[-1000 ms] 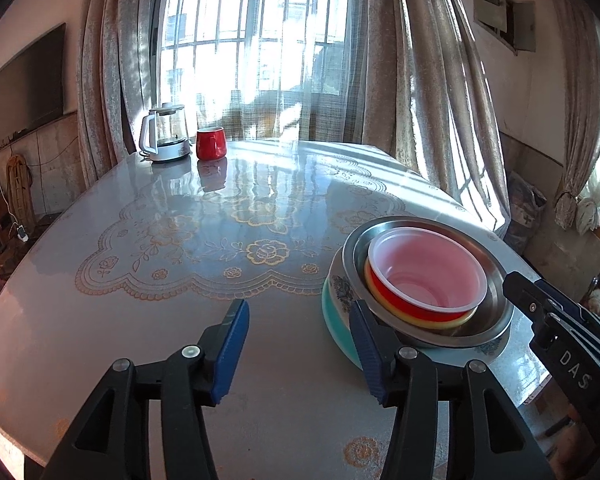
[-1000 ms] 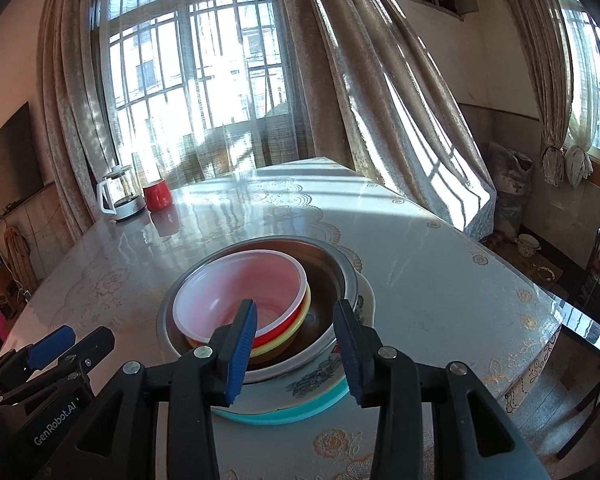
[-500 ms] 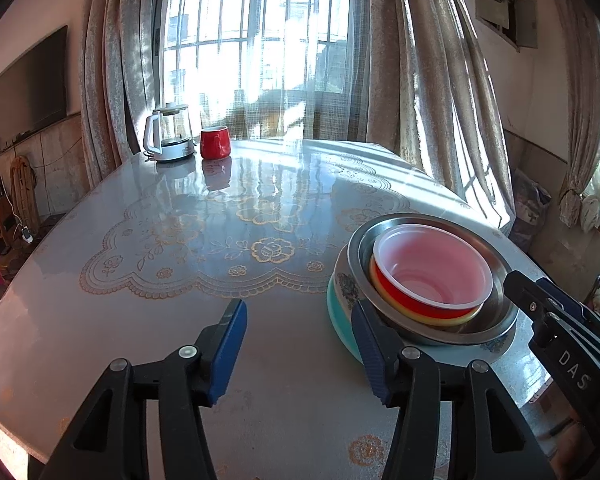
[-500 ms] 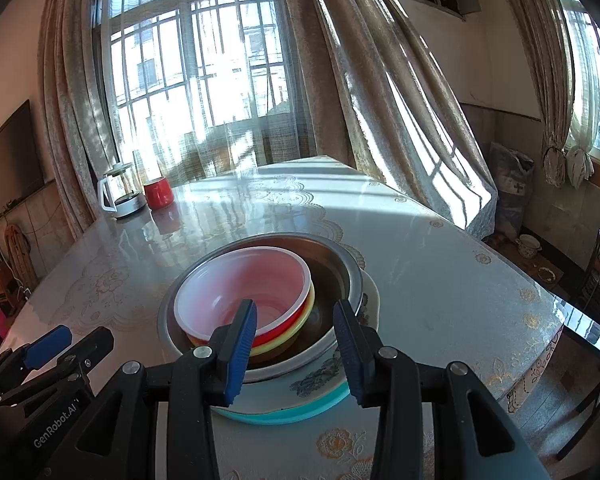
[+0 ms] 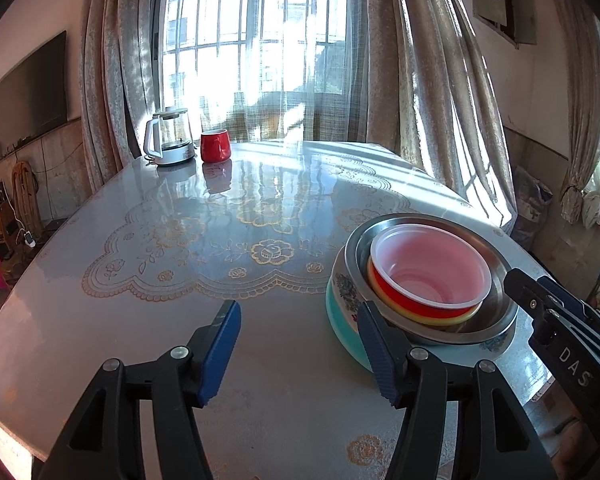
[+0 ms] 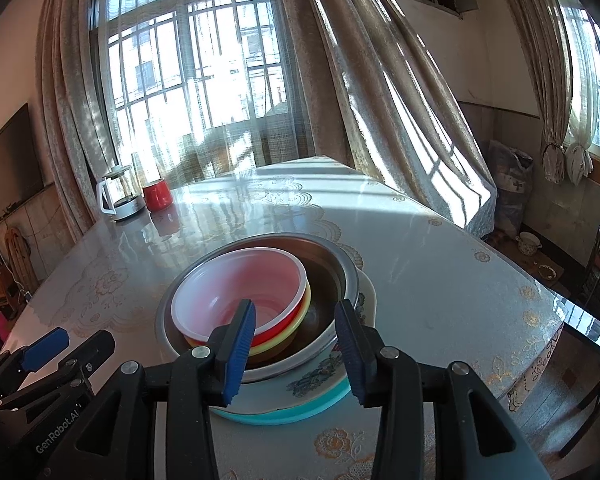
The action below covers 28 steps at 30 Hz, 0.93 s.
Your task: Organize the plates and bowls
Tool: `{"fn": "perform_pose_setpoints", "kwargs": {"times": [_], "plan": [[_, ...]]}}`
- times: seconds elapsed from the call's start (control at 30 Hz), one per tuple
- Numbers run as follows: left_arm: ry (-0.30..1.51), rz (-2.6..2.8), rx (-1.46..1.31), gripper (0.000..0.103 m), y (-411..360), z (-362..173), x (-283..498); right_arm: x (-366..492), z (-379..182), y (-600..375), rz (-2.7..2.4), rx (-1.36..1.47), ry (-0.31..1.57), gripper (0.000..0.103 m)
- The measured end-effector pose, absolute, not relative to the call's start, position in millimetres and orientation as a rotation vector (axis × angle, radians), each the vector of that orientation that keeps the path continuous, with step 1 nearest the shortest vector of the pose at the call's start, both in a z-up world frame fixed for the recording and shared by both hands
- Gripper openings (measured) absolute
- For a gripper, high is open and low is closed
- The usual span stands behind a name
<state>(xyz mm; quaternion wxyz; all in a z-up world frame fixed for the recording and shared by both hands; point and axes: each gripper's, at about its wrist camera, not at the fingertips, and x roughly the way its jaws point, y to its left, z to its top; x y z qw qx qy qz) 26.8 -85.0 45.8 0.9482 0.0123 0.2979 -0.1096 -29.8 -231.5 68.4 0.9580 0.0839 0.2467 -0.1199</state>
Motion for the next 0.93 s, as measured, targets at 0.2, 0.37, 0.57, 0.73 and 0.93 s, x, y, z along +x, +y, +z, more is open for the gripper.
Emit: {"fn": "perform_pose_setpoints", "kwargs": {"times": [0.2,0.37,0.57,0.73,0.93], "plan": [[0.606,-0.233,0.032,0.065,-88.0,44.9,25.8,-29.9,68.4,-234.3,-0.246,0.173,0.5,0.042],[0.601,-0.238,0.029,0.068,-87.8,45.3,24.6,-29.5,68.3,-234.1,-0.248,0.173,0.502,0.043],[0.603,-0.242,0.027,0.068,-87.9,45.2,24.5,-28.6,67.6,-233.3,-0.248,0.171,0.505,0.043],[0.573,-0.254,0.016,0.068,-87.7,47.2,21.8,-28.6,67.2,-233.5,-0.248,0.172,0.508,0.043],[0.558,-0.269,0.007,0.068,-86.9,49.8,20.3,-29.4,67.0,-232.8,-0.245,0.172,0.503,0.043]]}}
